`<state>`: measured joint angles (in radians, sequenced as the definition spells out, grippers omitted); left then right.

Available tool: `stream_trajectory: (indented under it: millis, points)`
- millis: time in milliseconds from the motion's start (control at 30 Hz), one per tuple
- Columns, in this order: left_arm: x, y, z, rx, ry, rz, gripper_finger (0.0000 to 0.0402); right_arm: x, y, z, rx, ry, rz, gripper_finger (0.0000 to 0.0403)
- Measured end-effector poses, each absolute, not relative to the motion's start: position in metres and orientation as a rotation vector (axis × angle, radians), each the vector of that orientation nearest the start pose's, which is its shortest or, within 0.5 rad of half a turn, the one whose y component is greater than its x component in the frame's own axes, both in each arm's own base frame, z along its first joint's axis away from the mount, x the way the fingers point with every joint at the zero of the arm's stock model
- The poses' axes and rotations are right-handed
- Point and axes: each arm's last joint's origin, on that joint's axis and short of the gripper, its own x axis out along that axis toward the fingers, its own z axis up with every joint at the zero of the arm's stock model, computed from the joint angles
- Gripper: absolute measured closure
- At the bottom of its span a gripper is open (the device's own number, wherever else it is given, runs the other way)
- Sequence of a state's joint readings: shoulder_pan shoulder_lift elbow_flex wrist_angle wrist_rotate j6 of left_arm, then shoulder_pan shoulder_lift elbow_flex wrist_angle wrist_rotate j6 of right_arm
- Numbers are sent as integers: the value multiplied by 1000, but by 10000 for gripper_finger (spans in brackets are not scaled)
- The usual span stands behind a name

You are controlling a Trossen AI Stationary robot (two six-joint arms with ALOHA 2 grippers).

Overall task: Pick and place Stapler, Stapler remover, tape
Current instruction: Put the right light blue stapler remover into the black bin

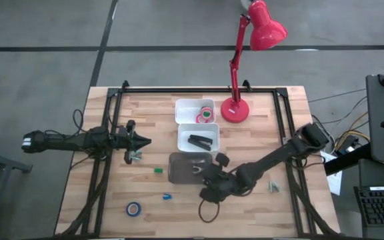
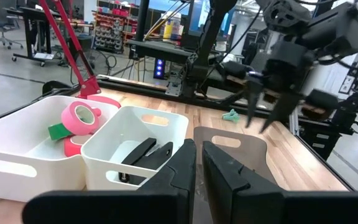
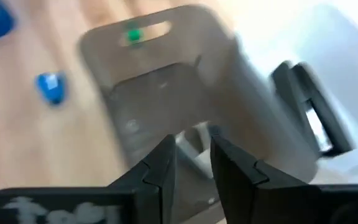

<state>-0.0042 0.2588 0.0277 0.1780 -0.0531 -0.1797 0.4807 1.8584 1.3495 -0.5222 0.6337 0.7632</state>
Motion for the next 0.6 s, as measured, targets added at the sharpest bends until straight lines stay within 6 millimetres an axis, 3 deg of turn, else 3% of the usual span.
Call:
stream_trajectory:
  millis: [167, 467, 600]
  points:
    - [114, 1, 168, -178, 49, 54, 371, 333, 178, 218, 289, 922, -431, 306]
    - [114, 1, 168, -178, 49, 54, 371, 278, 208, 211, 608, 1326, -640, 331]
    - [114, 1, 168, -178, 49, 54, 371, 256, 223, 204, 682, 1427, -726, 338]
